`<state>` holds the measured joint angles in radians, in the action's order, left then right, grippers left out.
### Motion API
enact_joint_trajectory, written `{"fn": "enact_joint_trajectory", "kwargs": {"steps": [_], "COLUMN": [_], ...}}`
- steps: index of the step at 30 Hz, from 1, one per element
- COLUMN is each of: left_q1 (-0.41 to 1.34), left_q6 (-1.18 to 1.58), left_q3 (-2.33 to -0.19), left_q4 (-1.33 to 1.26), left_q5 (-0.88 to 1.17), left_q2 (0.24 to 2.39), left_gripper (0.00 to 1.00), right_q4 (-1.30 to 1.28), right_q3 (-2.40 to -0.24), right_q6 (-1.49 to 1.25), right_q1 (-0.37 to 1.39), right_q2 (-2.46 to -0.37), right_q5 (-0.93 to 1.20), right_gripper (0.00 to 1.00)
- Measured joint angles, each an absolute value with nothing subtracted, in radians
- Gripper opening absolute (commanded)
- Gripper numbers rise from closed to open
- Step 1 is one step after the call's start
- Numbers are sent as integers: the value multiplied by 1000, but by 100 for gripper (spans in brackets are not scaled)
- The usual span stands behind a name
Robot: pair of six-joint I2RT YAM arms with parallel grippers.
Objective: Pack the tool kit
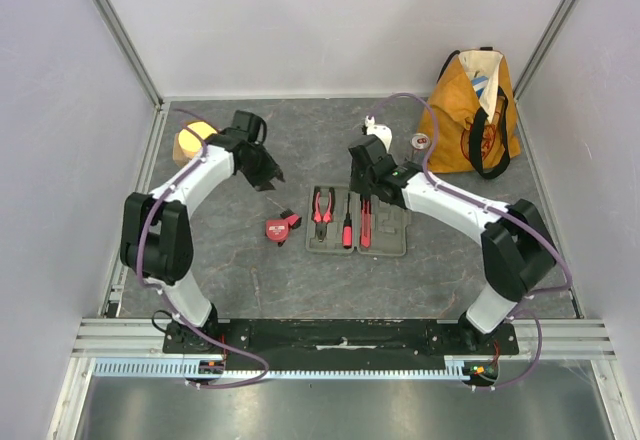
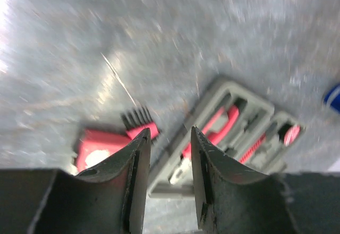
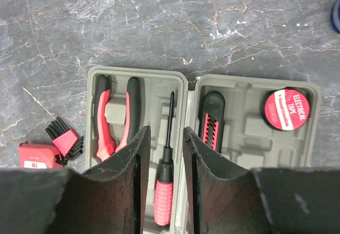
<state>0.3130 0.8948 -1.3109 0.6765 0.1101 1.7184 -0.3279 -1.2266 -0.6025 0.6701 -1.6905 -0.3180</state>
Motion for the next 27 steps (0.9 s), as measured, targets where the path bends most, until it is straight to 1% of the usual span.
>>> {"fn": "enact_joint_trajectory", "kwargs": {"steps": [4,8,15,21,23,27], "left_q1": [204,131,125,126,126,126], "left_q6": [832,753,596,506,484,454], "left_q3": [-1395,-1534,-1790,-1909,-1929,-1962], "left_q4": [699,696,672,674,672,671], "left_q5": [12,-109,-229,-263,-270,-271], "left_q2": [1768,1900,2193,2323,2337,2352], "left_gripper": [43,43,44,45,42,26], "right_q4": [-332,-336,-347,-356,-359,-361], "right_q3": [-1197,-1183,-1180,-1176,-1174,-1174], "right_q6": [-590,-573,-560,-559,-560,-560], "right_q1": [669,663,594,513,501,494], "right_q2": [-1634,-1616,-1616,-1616,-1616,-1617], "right_q5": [-328,-348,-349,-349,-348,-345], "right_gripper": [40,40,41,40,40,40]}}
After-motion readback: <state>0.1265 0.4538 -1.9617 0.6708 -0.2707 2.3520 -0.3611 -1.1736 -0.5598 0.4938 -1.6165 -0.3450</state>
